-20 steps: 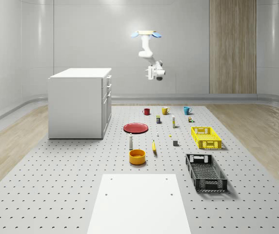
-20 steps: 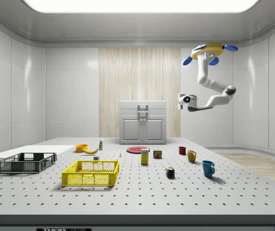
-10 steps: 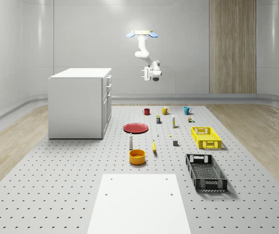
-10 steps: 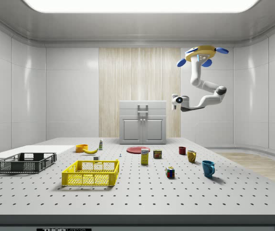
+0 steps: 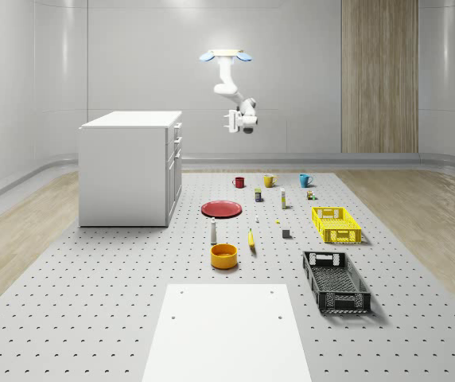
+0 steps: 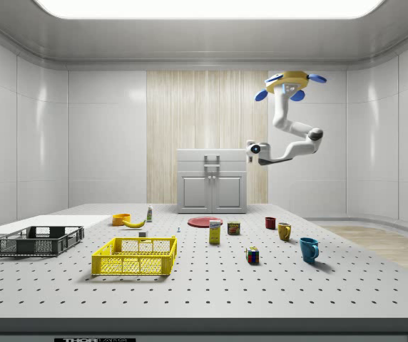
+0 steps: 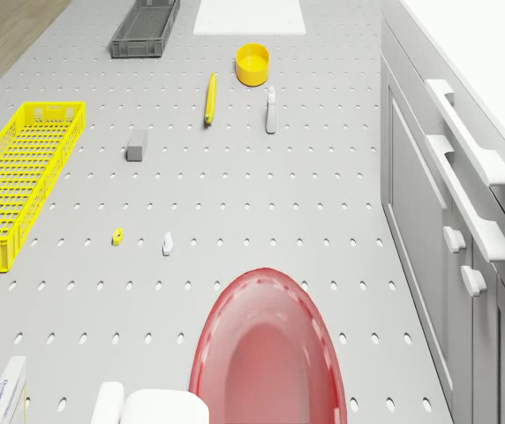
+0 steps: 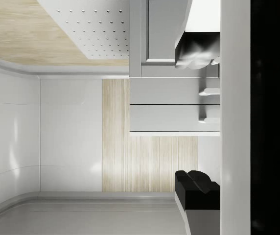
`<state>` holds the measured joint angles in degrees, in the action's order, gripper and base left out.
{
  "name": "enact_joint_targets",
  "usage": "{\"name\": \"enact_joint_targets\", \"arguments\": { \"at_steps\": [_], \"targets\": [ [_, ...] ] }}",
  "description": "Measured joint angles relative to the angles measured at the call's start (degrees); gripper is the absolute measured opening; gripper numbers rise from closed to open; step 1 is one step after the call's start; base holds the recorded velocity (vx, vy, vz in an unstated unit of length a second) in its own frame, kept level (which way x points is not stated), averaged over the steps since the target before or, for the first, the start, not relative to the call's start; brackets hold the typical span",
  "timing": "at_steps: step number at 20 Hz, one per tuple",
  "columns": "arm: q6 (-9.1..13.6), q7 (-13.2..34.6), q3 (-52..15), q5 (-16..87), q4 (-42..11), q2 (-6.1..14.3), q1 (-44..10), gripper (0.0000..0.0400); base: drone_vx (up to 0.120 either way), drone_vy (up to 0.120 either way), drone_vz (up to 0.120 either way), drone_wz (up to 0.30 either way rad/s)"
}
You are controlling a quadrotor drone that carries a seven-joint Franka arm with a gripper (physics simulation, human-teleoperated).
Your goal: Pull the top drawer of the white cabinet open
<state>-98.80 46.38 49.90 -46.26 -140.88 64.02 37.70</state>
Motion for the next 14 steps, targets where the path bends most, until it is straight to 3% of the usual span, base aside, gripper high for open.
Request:
{"name": "enact_joint_targets", "arguments": {
  "at_steps": [13, 14],
  "targets": [
    [-1.2, 1.0, 0.4, 1.2, -0.2, 1.4, 1.3, 0.0305, 0.120, -0.120, 0.000, 0.000],
    [-1.3, 1.1, 0.4, 1.3, -0.2, 1.5, 1.4, 0.0305, 0.120, 0.000, 0.000, 0.000]
  ]
}}
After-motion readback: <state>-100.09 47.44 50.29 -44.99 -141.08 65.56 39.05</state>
